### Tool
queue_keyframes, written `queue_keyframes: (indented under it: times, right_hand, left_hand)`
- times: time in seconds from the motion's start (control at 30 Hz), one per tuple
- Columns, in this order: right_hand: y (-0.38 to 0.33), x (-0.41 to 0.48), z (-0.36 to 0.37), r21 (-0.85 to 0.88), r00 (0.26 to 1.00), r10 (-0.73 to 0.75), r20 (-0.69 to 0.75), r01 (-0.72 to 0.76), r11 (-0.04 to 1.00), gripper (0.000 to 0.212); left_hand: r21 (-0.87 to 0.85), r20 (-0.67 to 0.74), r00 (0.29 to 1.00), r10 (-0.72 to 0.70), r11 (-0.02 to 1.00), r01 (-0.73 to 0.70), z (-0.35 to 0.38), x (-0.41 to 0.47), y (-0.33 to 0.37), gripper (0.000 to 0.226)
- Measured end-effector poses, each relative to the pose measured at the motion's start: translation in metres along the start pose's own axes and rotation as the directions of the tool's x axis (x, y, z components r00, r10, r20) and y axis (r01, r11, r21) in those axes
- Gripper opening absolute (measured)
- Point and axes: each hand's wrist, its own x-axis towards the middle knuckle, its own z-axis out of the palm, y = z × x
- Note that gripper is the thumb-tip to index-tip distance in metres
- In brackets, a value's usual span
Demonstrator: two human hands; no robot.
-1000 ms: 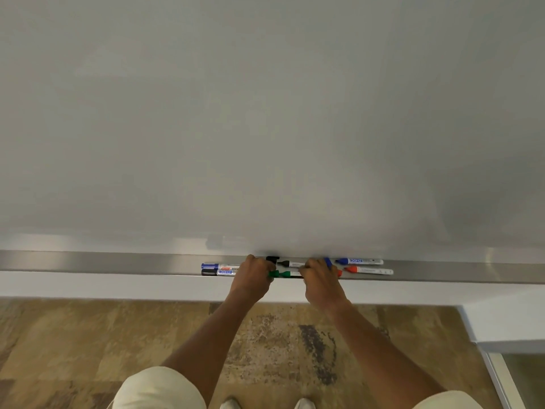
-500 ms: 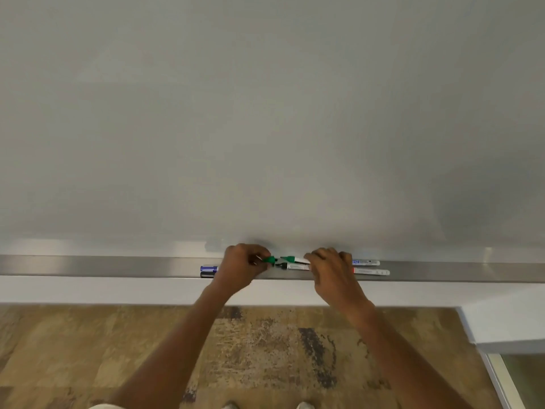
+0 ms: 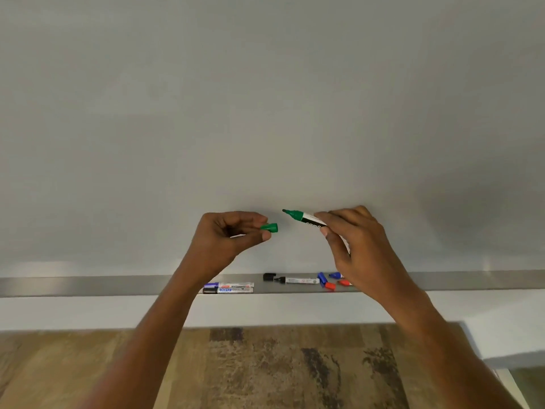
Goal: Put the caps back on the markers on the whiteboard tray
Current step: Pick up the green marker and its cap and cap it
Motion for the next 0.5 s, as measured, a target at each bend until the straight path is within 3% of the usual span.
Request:
queue_keyframes:
  times: [0.2,0.5]
  right_hand:
    - [-0.013,-0.018,-0.004,0.005,1.000,0.001,0.009,-0.001,1.000,0.030]
    - [-0.025,-0.025,-0.006,0.045,0.995,-0.096,0.007,0.095,0.994,0.032]
  left_hand:
    - [-0.172,-0.056,0.997,-0.047,0.985,0.036,-0.004,-0.021,0.008,0.024]
    - [-0.173,-0.034,0.999,-0.022,0.985,0.016,-0.007,-0.039,0.015,0.027]
